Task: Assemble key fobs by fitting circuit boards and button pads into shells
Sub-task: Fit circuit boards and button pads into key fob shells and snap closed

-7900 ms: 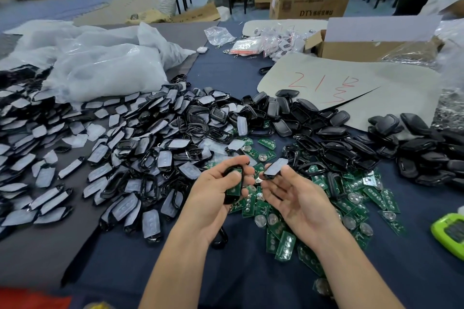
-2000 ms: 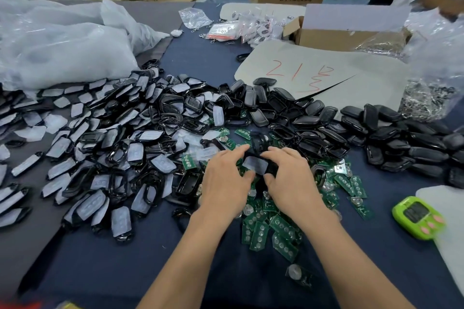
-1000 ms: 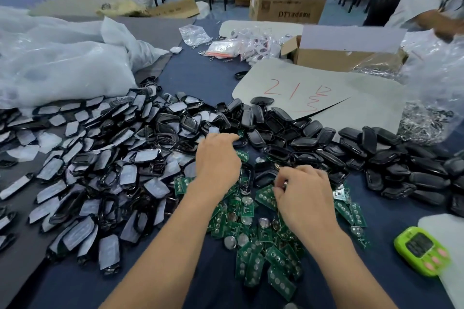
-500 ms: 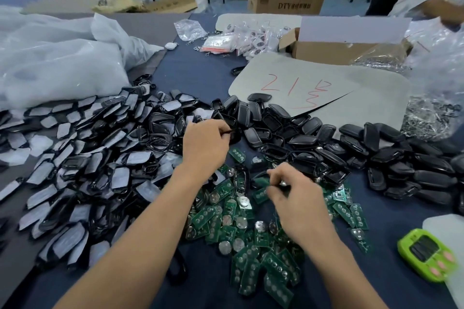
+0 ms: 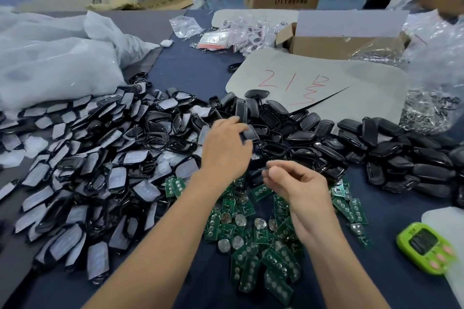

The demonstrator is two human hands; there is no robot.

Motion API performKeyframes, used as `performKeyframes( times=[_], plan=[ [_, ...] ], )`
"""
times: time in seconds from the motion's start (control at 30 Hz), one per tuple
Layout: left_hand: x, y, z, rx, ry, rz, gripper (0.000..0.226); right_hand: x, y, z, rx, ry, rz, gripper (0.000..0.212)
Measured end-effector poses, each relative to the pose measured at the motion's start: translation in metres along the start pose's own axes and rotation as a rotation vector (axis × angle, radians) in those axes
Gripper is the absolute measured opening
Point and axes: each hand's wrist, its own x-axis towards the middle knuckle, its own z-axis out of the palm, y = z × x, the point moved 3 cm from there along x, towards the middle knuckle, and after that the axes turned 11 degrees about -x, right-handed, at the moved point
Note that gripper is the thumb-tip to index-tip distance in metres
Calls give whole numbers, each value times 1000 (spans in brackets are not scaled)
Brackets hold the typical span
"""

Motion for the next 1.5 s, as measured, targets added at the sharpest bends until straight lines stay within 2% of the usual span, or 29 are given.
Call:
performKeyframes(
  times=[0.07,0.13,0.2,0.27,0.33,0.37,0.47,0.5,0.6,0.8,0.9,1.0,1.2,1.27,1.4,1.5],
  plan=[
    [15,2,20,109,-219,31,58,3,3,-2,56,46,17,17],
    [24,-4,33,242,-308,60,64,6,3,-6,-12,73,3,29],
    [27,-7,35,301,-207,142,53,12,-1,-11,-52,98,-5,44],
    [26,-7,28,249,0,232,38,22,-7,-12,-28,100,-9,36],
    [17,-11,19,28,204,243,31,32,-13,-6,21,74,6,25],
    [12,-14,15,-132,261,187,30,37,-15,0,67,58,18,23],
    [-3,-20,9,-717,288,-72,23,49,-20,20,95,9,8,20],
    [-9,-21,7,-827,289,-150,22,52,-22,25,60,-9,-13,19],
    [-19,-28,0,-992,233,-280,18,62,-27,38,-26,-53,-73,17],
    [-23,-44,-5,-1169,170,-337,27,78,-11,54,-72,-78,-143,14],
    [-19,-48,0,-1227,185,-395,18,82,-4,52,-65,-83,-155,18],
    [-15,-49,4,-1227,171,-397,25,88,-4,48,-37,-87,-163,28],
    [-11,-53,8,-1190,182,-382,27,90,0,44,52,-136,-191,21],
    [-10,-52,9,-1174,177,-363,25,91,0,46,82,-140,-211,16],
    [-12,-47,9,-1113,205,-302,22,92,2,47,-74,-37,-335,30],
    [-17,-40,6,-1013,261,-195,14,90,1,48,-66,-9,-362,32]
  ],
)
